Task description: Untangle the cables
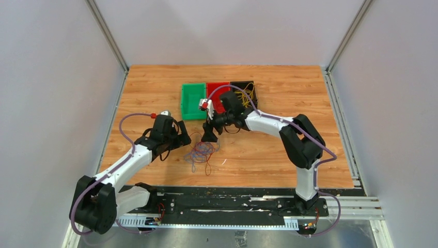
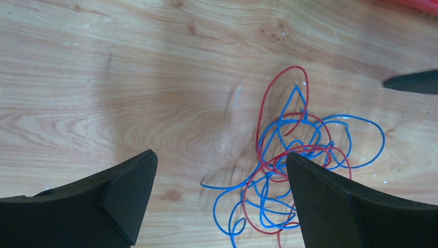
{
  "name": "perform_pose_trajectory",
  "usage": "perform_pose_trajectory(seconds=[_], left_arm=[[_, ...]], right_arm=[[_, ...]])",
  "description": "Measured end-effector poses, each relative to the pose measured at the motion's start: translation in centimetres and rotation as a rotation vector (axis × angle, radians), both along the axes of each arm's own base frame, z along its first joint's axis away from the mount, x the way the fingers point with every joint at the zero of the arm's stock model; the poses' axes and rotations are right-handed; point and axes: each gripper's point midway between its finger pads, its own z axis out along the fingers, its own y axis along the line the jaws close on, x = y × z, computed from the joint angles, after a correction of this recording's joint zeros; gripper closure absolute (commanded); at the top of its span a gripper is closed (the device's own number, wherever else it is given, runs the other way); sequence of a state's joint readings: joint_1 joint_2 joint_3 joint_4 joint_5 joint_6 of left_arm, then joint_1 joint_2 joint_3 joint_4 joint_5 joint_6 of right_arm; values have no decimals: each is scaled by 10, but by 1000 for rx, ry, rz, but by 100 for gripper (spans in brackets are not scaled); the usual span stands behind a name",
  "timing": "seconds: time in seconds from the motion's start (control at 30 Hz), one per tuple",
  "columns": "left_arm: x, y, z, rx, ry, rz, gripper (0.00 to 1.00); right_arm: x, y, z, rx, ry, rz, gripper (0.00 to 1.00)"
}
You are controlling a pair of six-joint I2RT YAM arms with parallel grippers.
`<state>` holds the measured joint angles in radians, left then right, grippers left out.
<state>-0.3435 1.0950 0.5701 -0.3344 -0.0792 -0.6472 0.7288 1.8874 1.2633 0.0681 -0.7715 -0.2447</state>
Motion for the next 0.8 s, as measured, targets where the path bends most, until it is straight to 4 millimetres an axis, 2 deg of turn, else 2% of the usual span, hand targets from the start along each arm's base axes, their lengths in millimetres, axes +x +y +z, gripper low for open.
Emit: perform_pose_trajectory(seconds=[0.2,0.37,0.47,0.53,0.73,0.8], left_arm=[[-2,-2,1,-26,-15,5,0],[-7,0,5,-35,-38,10,0],[-12,2,4,-40,-44,12,0],[-16,3,2,-40,-41,13,0],[-21,3,3,-51,-46,7,0],[-22,2,3,-57,-48,2,0]], right_arm=[[6,16,-25,-51,53,44,23],[-6,25,-43,-98,82,99,28],[-15,27,-49,-117,94,119,37],[-17,29,-50,-124,96,126,47],[-12,35,-49,-123,94,119,86],[-11,35,-49,-123,100,112,96]])
